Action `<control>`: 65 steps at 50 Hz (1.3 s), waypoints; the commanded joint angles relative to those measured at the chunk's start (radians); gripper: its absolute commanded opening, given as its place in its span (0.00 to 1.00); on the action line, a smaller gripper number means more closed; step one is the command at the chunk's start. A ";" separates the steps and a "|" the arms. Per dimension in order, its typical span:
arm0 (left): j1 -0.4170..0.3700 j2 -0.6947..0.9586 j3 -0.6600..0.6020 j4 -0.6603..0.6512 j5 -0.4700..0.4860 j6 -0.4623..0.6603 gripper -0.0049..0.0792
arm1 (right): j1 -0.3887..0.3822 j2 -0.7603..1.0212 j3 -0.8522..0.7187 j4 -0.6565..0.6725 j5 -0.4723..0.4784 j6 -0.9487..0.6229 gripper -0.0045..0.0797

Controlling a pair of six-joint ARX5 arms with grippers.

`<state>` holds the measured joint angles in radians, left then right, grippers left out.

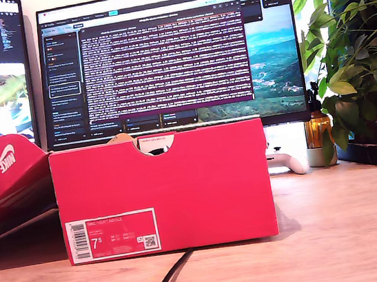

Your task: Pack the blue shoes by picking the first shoe and placing it inside the red shoebox, left side, then picking and rotating the second shoe and placing it in the shoebox

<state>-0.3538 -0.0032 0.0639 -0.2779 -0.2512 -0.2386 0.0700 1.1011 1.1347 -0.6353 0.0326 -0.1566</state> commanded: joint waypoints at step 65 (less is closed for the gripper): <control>0.321 -0.008 -0.049 -0.029 0.270 0.037 0.03 | -0.021 -0.305 -0.022 -0.167 -0.006 0.030 0.04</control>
<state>-0.0349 -0.0032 0.0460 -0.3054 0.0181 -0.2043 0.0597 0.8135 1.1343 -0.8154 0.0288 -0.1329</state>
